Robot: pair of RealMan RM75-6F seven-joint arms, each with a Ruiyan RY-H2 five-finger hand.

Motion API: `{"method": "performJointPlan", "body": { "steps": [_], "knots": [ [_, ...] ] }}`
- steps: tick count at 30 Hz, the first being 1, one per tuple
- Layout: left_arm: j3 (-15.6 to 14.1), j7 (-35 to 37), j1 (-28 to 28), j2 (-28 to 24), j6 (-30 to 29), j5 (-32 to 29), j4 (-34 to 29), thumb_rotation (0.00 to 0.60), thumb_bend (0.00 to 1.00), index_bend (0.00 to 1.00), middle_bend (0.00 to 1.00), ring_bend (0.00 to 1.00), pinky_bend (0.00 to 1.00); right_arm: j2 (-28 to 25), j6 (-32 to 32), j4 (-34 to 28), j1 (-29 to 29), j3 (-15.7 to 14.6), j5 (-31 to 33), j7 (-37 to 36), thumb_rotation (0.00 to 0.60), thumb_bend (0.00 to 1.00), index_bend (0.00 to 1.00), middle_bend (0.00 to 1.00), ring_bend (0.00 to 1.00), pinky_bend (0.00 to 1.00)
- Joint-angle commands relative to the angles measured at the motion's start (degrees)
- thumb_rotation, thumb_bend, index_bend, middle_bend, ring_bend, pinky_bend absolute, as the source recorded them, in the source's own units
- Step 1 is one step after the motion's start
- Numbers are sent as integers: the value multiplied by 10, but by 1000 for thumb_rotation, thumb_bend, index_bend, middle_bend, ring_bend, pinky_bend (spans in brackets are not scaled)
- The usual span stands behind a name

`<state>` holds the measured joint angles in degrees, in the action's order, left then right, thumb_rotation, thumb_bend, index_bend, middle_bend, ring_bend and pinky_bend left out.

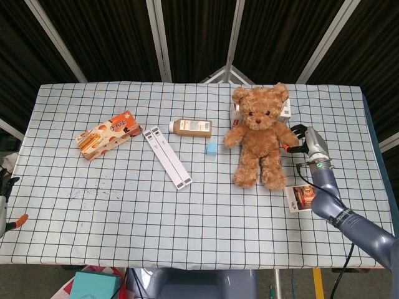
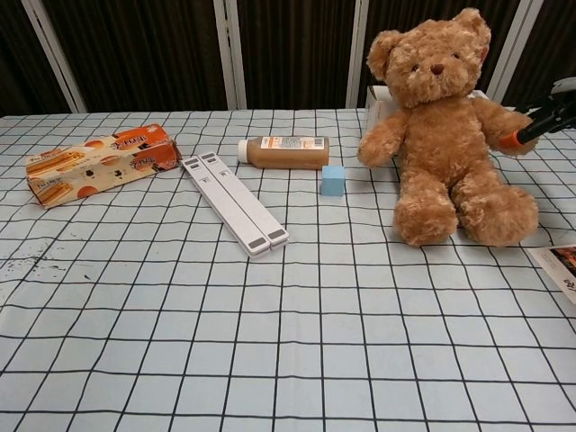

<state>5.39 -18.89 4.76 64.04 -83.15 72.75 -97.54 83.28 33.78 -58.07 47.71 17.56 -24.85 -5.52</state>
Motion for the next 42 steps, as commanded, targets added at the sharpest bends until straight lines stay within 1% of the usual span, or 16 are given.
{"method": "performJointPlan", "body": {
  "steps": [1, 3, 6, 13, 19, 20, 22, 23, 25, 26, 30, 38, 42],
  "knots": [
    [-1, -3, 1, 2, 0, 0, 0, 600, 243, 162, 0, 0, 30, 8, -9, 14, -3, 2, -8, -5, 600, 287, 399, 438, 360, 0],
    [-2, -6, 1, 3, 0, 0, 0, 600, 243, 162, 0, 0, 30, 13, -11, 24, -5, 6, -15, -10, 600, 287, 446, 484, 395, 0],
    [-3, -8, 2, 4, 0, 3, -1, 600, 243, 162, 0, 0, 30, 19, -14, 35, -7, 14, -27, -18, 600, 287, 490, 516, 419, 0],
    [-5, -7, 4, 4, 3, 3, -1, 600, 243, 163, 0, 0, 30, 26, -13, 42, -11, 26, -41, -23, 600, 287, 493, 518, 421, 0],
    [-6, -8, 5, 4, 4, 2, 0, 600, 243, 163, 0, 0, 30, 19, -13, 34, -16, 32, -44, -22, 600, 286, 507, 528, 424, 0],
    [-6, -8, 5, 4, 4, 3, -1, 600, 243, 163, 0, 0, 30, 18, -13, 33, -18, 33, -45, -23, 600, 297, 531, 544, 433, 0],
    [-7, -8, 5, 4, 4, 3, -1, 600, 243, 163, 0, 0, 30, 19, -14, 33, -20, 35, -48, -26, 600, 350, 600, 590, 464, 0],
    [-7, -8, 5, 4, 4, 3, -1, 600, 243, 163, 0, 0, 30, 20, -13, 35, -21, 36, -50, -27, 600, 398, 644, 617, 486, 0],
    [-7, -9, 5, 5, 4, 3, -1, 600, 243, 164, 0, 0, 30, 25, -8, 41, -23, 37, -52, -27, 600, 456, 696, 648, 510, 0],
    [-7, -9, 5, 5, 3, 3, -1, 600, 243, 164, 0, 0, 30, 28, -5, 44, -23, 37, -51, -26, 600, 472, 707, 654, 515, 0],
    [-7, -12, 6, 6, 4, 2, -1, 600, 243, 164, 0, 0, 30, 32, -12, 54, -24, 34, -48, -18, 600, 492, 711, 656, 517, 0],
    [-8, -17, 8, 9, 5, 0, 0, 600, 243, 164, 0, 0, 30, 45, -33, 76, -24, 32, -41, -10, 600, 492, 711, 656, 516, 0],
    [-8, -17, 8, 9, 4, -1, -1, 600, 243, 164, 0, 0, 30, 44, -29, 72, -21, 39, -46, -9, 600, 493, 711, 656, 517, 0]
  ]
}}
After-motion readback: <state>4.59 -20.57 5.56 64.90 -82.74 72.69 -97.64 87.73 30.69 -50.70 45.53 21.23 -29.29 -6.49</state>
